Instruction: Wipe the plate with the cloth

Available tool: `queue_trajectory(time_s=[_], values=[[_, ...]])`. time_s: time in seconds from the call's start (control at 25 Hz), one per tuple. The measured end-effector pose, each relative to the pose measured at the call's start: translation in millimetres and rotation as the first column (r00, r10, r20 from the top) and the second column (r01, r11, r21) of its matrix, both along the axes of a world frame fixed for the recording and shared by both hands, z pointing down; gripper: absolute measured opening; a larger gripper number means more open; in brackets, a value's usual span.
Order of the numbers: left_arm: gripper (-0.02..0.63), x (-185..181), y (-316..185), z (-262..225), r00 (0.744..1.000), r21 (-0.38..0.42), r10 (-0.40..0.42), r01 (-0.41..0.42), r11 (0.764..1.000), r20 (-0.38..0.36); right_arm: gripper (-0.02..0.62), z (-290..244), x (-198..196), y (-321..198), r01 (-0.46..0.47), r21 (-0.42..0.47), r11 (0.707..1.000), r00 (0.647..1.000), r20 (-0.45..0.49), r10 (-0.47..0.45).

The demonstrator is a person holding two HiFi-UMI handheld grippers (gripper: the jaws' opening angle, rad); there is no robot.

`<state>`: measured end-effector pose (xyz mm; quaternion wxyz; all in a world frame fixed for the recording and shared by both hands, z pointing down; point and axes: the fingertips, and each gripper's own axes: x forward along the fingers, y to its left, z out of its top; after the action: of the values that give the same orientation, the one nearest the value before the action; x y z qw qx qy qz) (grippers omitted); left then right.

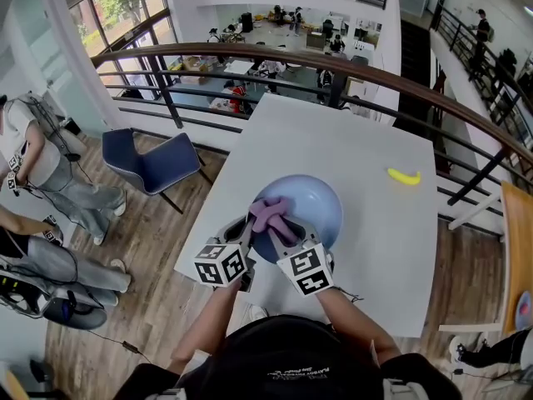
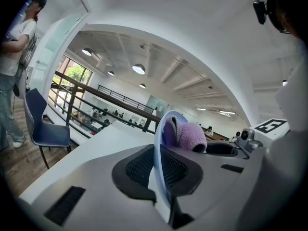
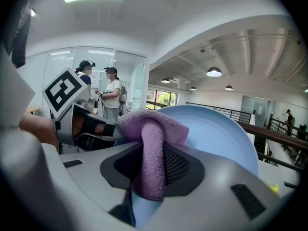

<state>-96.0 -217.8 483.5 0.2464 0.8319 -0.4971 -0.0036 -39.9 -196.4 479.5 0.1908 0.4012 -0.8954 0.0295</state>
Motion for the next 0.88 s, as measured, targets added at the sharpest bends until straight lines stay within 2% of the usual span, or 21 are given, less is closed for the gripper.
queue_trajectory(time_s=[0.36, 0.88], values=[[0.032, -3, 1, 1, 1.0, -0.006, 0.006, -0.006, 1.0, 0.003, 0.114, 6, 37, -14, -0.099, 0.002, 0.995, 0.995, -0.004, 0.099], [0.034, -8, -2, 2, 1.0, -0.009, 0.007, -0.007, 1.0, -0.009, 0.114, 17, 89, -31, -0.25, -0.015, 0.968, 0.968, -0.023, 0.25]])
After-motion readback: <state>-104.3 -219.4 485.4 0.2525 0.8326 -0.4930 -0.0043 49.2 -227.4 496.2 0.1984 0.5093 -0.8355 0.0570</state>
